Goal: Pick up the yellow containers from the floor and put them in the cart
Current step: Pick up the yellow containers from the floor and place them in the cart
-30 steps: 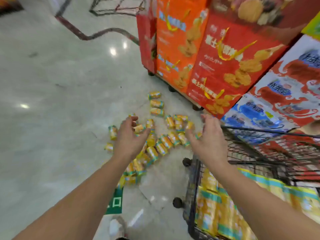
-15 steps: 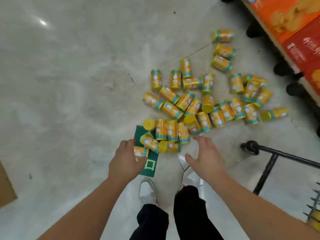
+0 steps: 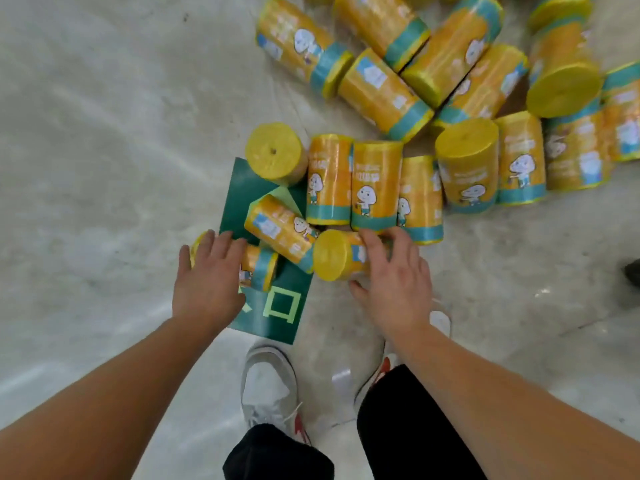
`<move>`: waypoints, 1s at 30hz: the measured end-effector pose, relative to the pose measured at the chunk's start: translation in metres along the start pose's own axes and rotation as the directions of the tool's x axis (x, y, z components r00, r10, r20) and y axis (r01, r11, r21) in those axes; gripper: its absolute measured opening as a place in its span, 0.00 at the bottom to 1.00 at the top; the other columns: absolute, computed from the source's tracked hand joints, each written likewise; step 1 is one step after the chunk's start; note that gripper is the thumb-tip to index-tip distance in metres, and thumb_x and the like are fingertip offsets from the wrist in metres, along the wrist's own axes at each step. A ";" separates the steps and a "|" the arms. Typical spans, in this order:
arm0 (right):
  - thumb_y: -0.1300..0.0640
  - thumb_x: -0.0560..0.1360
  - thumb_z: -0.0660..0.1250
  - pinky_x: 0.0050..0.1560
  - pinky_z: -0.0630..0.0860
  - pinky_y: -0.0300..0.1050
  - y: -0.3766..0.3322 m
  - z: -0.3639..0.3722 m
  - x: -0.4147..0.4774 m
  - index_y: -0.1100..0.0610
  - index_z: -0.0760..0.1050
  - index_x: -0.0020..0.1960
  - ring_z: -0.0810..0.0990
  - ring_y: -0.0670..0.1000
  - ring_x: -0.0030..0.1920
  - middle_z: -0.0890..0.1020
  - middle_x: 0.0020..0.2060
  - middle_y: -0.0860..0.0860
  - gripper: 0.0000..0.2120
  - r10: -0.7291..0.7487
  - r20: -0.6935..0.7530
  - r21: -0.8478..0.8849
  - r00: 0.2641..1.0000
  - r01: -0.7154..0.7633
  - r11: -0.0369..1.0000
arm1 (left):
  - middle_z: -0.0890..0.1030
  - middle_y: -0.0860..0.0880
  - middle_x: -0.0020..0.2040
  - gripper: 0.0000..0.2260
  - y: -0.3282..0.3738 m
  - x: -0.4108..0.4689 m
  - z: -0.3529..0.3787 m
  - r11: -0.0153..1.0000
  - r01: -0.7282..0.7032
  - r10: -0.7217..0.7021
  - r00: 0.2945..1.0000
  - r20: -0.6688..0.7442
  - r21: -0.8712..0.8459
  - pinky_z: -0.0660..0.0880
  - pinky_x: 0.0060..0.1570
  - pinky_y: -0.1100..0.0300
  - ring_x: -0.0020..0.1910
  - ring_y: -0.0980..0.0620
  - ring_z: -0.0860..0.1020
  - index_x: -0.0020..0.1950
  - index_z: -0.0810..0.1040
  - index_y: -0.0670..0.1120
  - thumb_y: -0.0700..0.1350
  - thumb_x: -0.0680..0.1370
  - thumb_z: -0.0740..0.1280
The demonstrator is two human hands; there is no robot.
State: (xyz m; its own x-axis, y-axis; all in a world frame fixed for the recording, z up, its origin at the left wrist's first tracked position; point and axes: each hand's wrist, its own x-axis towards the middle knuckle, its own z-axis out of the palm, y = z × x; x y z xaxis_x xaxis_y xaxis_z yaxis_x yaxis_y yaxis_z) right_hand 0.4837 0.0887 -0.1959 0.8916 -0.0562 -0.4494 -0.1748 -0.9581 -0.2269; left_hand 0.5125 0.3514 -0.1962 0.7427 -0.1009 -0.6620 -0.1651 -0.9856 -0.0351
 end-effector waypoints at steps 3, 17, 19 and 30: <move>0.50 0.57 0.81 0.55 0.76 0.55 0.001 0.007 0.004 0.47 0.66 0.66 0.74 0.60 0.61 0.72 0.62 0.58 0.42 -0.002 -0.047 0.054 0.999 0.005 0.999 | 0.73 0.47 0.68 0.34 -0.006 0.013 0.013 0.993 -0.049 0.055 0.997 -0.053 0.106 0.60 0.68 0.38 0.72 0.41 0.65 0.69 0.70 0.47 0.44 0.65 0.77; 0.53 0.64 0.77 0.57 0.74 0.45 -0.047 -0.219 -0.094 0.54 0.68 0.69 0.73 0.52 0.61 0.74 0.60 0.49 0.36 0.198 -0.096 0.589 0.975 -0.105 0.801 | 0.76 0.54 0.49 0.26 0.032 -0.125 -0.217 0.864 -0.081 -0.008 0.984 -0.175 -0.496 0.72 0.38 0.55 0.50 0.48 0.74 0.57 0.73 0.52 0.51 0.61 0.77; 0.50 0.63 0.77 0.59 0.74 0.48 -0.061 -0.290 -0.115 0.53 0.68 0.69 0.73 0.52 0.61 0.74 0.59 0.49 0.37 0.249 -0.170 0.640 0.954 -0.086 0.764 | 0.76 0.55 0.48 0.27 0.046 -0.161 -0.292 0.795 -0.106 -0.029 0.977 -0.211 -0.598 0.73 0.41 0.54 0.49 0.50 0.75 0.56 0.72 0.54 0.52 0.61 0.77; 0.48 0.62 0.79 0.53 0.78 0.44 -0.035 -0.630 -0.276 0.41 0.66 0.60 0.79 0.40 0.50 0.79 0.51 0.42 0.32 0.508 -0.499 0.812 0.702 0.174 0.558 | 0.81 0.59 0.45 0.29 0.196 -0.365 -0.591 0.401 -0.515 0.158 0.853 -0.497 -0.757 0.79 0.49 0.53 0.43 0.60 0.81 0.57 0.72 0.59 0.58 0.58 0.77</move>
State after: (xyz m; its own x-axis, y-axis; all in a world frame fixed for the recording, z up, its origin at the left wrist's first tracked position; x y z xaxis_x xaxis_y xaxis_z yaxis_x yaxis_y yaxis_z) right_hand 0.5073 -0.0394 0.4804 0.7460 -0.6660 0.0007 -0.2815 -0.3162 -0.9060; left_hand 0.5926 0.1146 0.4809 0.9302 -0.3088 -0.1983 0.0427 -0.4456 0.8942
